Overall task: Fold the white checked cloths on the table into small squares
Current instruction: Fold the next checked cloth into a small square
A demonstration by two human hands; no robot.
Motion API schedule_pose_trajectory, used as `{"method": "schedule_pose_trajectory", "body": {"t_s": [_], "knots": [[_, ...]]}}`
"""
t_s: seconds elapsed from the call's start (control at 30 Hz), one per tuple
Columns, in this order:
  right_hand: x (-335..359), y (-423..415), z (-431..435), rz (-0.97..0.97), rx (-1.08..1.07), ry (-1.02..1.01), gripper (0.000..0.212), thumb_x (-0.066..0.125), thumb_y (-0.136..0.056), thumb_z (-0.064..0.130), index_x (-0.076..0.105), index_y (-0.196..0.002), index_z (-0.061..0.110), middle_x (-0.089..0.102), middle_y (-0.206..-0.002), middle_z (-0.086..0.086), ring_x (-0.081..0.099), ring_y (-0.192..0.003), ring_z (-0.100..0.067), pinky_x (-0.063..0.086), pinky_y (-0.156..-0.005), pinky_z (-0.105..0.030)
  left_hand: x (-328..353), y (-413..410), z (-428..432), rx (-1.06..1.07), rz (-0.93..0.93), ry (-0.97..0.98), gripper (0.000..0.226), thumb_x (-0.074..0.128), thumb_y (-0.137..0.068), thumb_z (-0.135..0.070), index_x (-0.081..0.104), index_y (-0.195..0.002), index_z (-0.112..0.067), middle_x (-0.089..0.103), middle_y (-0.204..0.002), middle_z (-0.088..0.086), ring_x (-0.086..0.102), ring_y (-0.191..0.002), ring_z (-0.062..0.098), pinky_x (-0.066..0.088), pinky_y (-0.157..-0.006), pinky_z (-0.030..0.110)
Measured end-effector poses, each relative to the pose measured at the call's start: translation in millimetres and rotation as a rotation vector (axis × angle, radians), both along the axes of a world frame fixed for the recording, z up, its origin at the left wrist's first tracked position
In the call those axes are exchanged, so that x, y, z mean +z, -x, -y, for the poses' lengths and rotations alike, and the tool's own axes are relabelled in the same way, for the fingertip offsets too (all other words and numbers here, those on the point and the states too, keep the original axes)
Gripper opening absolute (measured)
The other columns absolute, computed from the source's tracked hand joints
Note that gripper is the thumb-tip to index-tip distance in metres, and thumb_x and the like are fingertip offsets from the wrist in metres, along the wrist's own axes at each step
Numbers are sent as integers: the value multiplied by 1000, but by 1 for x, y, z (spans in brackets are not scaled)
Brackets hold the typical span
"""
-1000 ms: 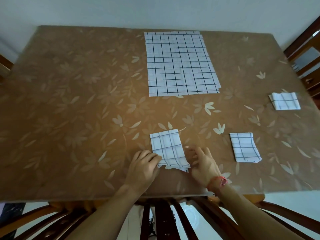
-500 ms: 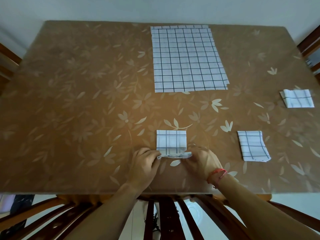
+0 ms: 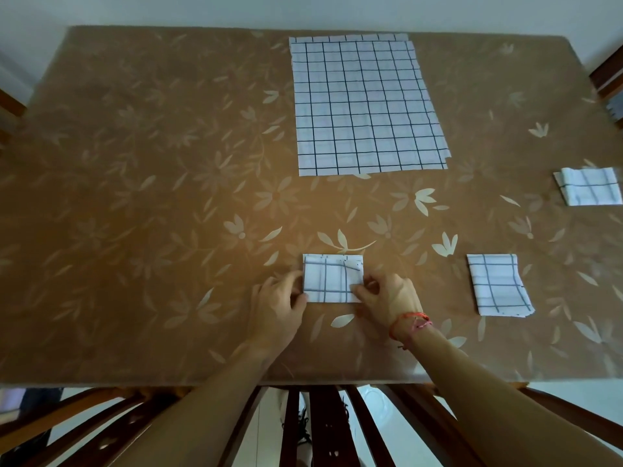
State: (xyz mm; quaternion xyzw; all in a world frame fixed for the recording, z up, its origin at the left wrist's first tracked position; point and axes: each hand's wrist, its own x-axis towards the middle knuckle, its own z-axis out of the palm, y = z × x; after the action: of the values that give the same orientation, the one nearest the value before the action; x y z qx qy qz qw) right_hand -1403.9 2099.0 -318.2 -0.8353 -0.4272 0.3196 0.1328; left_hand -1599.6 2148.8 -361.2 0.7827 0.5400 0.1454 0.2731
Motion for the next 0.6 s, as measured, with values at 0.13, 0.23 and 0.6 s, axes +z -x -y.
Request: {"method": "schedule_pose_trajectory", "body": {"t_s": [0.13,0.23,0.6], "knots": [[-6,-2,-8,-36,-17,49,18,64,-79,42,65,-80,24,67,-67,11,65,-72,-15,56,-66,-35,1,-3,-4,-34,-76,-11,34,54,-93,-27,53,-127,-26,65,-89,-11,52,-96,13,34,-91,32],[-11,-4,-14,-19,-14,49,16,64,-76,41,60,-72,26,68,-70,8,65,-72,-16,56,-66,-35,-1,-8,-5,-71,-173,-39,41,50,-91,-27,47,-131,-24,64,-86,-10,54,-90,13,38,-87,33],[-21,-8,-22,26,30,43,24,66,-76,40,61,-97,30,66,-83,8,63,-77,-19,55,-66,-34,-3,1,-11,-417,-268,-429,60,58,-81,2,50,-138,-16,46,-143,6,45,-129,24,38,-97,36]]}}
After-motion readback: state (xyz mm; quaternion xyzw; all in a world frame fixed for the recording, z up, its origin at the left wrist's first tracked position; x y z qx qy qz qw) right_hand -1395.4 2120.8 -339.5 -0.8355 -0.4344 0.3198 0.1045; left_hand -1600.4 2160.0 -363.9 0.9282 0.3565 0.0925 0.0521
